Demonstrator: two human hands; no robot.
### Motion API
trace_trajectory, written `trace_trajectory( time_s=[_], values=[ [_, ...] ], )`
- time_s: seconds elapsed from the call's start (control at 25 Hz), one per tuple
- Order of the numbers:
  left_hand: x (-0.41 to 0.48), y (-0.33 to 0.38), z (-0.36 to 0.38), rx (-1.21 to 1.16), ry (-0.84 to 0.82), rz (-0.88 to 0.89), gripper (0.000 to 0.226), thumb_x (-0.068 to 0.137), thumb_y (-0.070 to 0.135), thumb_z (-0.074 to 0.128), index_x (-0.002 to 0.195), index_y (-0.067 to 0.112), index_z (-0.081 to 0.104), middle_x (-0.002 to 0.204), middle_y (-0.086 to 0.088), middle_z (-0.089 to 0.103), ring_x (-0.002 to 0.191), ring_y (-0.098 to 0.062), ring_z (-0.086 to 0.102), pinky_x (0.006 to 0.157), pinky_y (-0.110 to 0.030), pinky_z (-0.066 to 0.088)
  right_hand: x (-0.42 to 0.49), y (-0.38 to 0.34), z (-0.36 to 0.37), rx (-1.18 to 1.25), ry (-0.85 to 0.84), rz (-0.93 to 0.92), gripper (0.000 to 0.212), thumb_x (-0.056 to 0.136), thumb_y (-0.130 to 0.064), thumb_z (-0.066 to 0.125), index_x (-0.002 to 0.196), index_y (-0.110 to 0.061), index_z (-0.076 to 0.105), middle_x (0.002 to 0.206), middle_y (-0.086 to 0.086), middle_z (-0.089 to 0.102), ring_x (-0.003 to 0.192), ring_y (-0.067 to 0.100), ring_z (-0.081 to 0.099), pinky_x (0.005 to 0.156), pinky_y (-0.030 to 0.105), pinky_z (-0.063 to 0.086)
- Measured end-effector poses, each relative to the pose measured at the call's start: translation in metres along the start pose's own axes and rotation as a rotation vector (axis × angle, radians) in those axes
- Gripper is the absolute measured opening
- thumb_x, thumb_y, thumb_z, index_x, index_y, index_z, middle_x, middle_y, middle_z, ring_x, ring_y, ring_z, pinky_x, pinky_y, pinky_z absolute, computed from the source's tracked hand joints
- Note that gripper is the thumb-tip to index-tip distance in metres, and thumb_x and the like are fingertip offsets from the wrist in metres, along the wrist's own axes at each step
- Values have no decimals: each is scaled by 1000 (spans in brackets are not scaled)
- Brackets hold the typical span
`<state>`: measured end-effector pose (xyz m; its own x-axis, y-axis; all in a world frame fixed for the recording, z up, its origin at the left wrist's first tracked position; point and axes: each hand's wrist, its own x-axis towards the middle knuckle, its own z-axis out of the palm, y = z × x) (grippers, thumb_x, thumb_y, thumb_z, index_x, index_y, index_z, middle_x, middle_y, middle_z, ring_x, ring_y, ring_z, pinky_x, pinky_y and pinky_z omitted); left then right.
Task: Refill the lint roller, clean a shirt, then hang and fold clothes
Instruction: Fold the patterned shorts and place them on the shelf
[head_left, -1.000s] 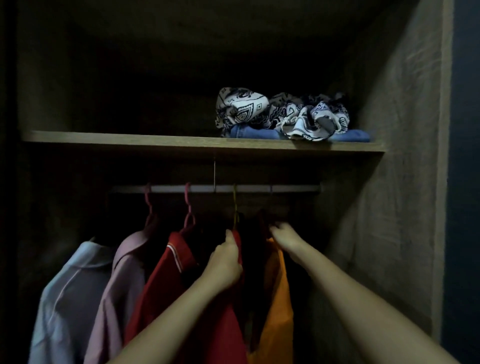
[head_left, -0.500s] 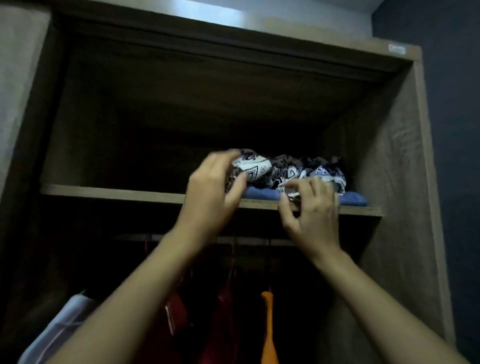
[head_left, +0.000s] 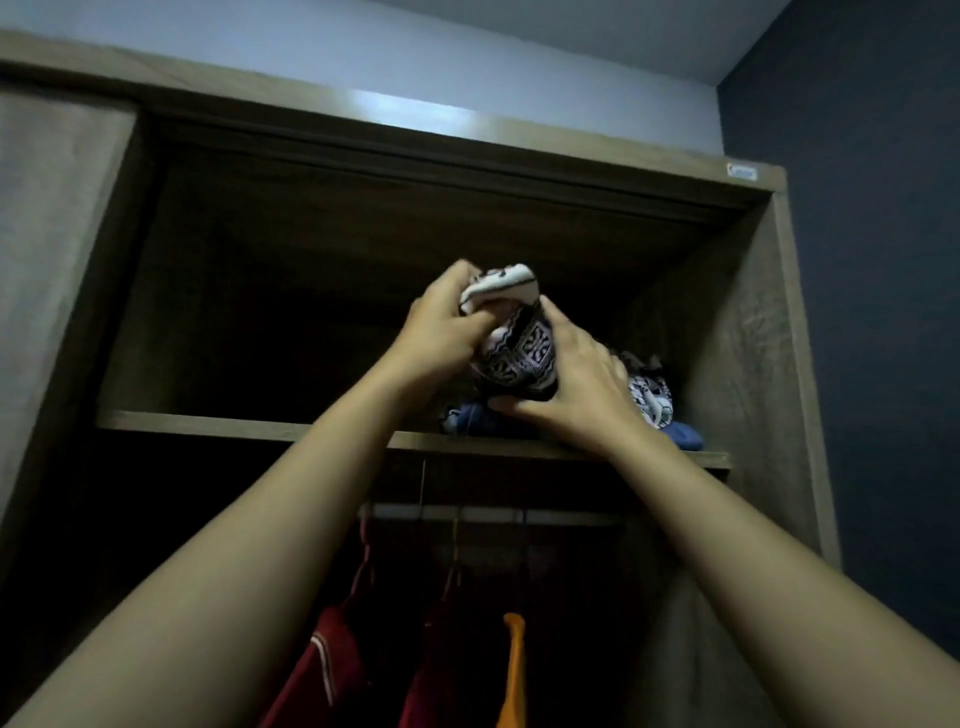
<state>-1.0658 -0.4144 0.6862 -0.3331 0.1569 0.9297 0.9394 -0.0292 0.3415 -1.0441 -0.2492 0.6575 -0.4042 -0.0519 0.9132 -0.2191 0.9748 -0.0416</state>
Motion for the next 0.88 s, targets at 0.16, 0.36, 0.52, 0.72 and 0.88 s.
trace_trajectory(
  time_s=[0.16, 0.36, 0.52, 0.72, 0.88],
  values=[
    [-18, 96, -7, -222, -97, 240, 20, 82, 0, 63, 88, 11, 48, 82, -2, 57, 72, -5, 55, 64, -17, 47, -15, -9, -51, 158, 165, -43, 95, 51, -85, 53, 125, -25, 49, 116, -3, 63, 114, 21, 56, 93, 48, 46],
    [-36, 140, -19, 43, 82, 287, 32, 71, 36, 75, 84, 27, 47, 89, -3, 61, 84, -19, 58, 80, -42, 50, -57, -24, -122, 756, -18, -226, 46, 70, -38, 77, 109, -25, 57, 104, -8, 68, 100, 5, 63, 92, 28, 50],
    [-77, 123, -6, 251, 145, 35, 37, 73, 34, 77, 92, 26, 46, 81, 12, 56, 77, -8, 54, 79, -40, 49, -113, -18, -143, 817, -273, -64, 51, 69, -37, 71, 115, -24, 52, 103, -12, 64, 91, -6, 60, 84, 13, 48],
    [-156, 88, 12, 270, 52, -356, 29, 79, 35, 72, 93, 24, 49, 91, 3, 63, 85, -16, 60, 77, -36, 49, -186, -6, -128, 578, -468, 101, 29, 86, -42, 57, 110, -26, 54, 98, -19, 62, 84, -6, 56, 75, 19, 42],
    [-222, 77, 29, 84, 170, -506, 20, 89, 42, 57, 89, 22, 52, 80, 8, 60, 75, -12, 62, 68, -28, 48, -234, -12, -116, 747, -547, 265, 29, 94, -29, 50, 116, -10, 56, 109, 6, 67, 89, 9, 57, 75, 16, 43]
  ],
)
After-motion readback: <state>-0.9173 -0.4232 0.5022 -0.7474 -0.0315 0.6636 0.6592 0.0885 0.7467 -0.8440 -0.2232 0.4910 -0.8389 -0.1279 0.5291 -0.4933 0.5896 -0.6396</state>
